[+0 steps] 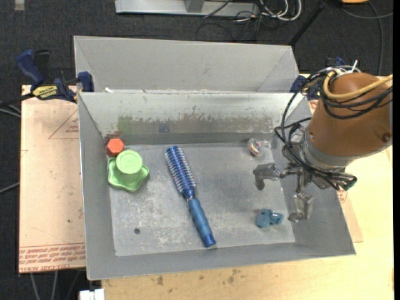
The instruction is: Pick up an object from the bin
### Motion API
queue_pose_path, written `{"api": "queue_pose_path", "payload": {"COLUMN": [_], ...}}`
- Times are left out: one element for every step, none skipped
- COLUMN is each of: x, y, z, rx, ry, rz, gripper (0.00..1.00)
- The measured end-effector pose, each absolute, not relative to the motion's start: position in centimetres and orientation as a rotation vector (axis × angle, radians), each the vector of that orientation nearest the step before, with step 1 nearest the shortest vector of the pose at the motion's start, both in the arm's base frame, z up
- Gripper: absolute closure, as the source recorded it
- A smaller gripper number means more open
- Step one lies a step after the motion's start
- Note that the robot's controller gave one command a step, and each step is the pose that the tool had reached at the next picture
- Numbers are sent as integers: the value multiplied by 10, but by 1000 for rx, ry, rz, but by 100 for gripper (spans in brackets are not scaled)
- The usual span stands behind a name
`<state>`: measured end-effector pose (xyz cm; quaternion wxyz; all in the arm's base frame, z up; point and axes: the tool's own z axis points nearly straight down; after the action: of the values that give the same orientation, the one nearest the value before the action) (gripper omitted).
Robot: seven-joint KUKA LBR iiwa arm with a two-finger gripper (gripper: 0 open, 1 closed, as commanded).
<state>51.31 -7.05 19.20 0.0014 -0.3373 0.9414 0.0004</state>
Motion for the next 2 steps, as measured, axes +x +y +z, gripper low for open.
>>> {"api": "queue_pose_path", "payload": {"x": [497, 523], "y": [-79, -126], "z": [92, 73], "rx": [-1329, -1133], "ry": [2852, 2927], "rz": [9, 0], "gripper": [0, 0]}}
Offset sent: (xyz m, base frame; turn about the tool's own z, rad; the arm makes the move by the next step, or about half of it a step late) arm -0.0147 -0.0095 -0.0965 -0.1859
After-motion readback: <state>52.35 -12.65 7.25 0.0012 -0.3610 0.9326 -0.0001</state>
